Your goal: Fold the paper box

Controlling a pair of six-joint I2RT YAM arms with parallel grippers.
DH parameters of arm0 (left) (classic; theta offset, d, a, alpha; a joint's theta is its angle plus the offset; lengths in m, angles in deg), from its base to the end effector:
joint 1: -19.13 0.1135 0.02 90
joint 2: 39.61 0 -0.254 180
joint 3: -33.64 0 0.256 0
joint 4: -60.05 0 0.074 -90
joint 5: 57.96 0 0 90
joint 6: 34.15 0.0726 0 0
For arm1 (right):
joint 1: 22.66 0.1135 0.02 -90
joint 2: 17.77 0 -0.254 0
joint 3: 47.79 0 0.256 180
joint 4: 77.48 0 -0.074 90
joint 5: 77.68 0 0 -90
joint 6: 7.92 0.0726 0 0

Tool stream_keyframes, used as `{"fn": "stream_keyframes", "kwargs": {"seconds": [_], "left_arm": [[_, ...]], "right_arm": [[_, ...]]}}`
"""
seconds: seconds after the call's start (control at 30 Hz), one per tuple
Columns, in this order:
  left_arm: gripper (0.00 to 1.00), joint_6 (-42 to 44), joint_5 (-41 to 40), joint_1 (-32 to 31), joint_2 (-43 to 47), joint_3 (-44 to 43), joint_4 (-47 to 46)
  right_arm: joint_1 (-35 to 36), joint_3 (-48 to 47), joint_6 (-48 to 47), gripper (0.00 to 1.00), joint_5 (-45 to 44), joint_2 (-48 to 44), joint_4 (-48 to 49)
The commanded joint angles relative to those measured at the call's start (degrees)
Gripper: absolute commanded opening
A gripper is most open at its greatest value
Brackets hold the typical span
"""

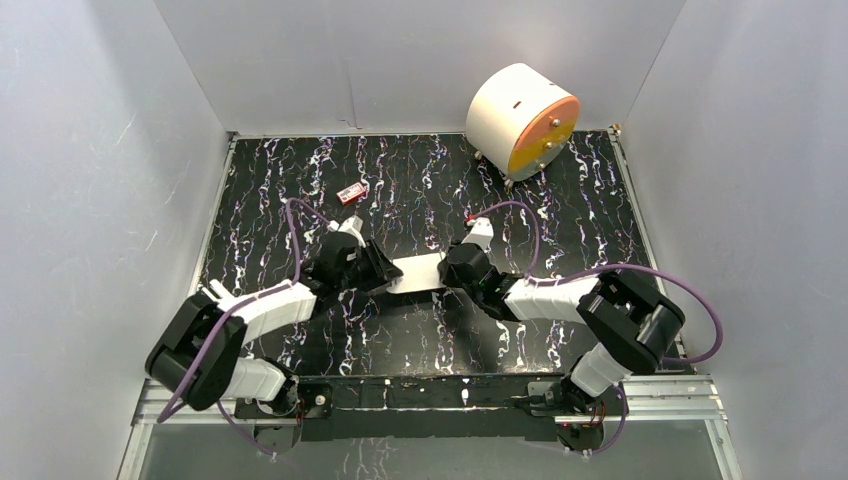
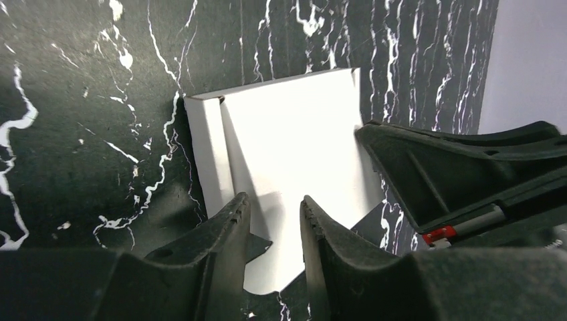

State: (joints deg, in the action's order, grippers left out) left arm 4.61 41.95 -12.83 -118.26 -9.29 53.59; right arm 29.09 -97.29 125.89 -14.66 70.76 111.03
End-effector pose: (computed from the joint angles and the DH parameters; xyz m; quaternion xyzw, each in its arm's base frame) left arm 0.2520 -0.1719 0.1419 -0.1009 0.8547 -0.3901 0.3272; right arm 0.2313 0.2402 0.1358 0.0570 0.8503 0.2211 0.4742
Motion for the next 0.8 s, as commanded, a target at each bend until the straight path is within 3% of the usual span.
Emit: {"fn": "stream_keyframes", "kwargs": {"seconds": [0.0, 0.2, 0.5, 0.6, 0.77], "left_arm": [[0.34, 5.8, -5.3, -0.3, 6.9, -0.3, 5.4], [0.43, 6.5, -6.4, -0.3, 6.6, 0.3, 5.5], [0.44, 6.5, -3.2, -0.3, 0.5, 1.1, 2.2], [0.41, 6.7, -2.6, -0.4, -1.5, 2.1, 1.2], [0.26, 7.8, -2.8, -0.3, -3.2, 3.6, 1.1]], "right_arm": [[1.0, 0.8, -3.1, 0.23, 0.8, -0.5, -2.1], [1.0, 1.2, -4.5, 0.23, 2.0, 0.5, -0.5], [1.0, 1.4, -5.0, 0.23, 2.5, 0.9, -0.1], [1.0, 1.6, -5.3, 0.23, 2.8, 0.8, 0.4], [1.0, 1.8, -7.7, 0.23, 3.8, -0.8, 1.8]]}}
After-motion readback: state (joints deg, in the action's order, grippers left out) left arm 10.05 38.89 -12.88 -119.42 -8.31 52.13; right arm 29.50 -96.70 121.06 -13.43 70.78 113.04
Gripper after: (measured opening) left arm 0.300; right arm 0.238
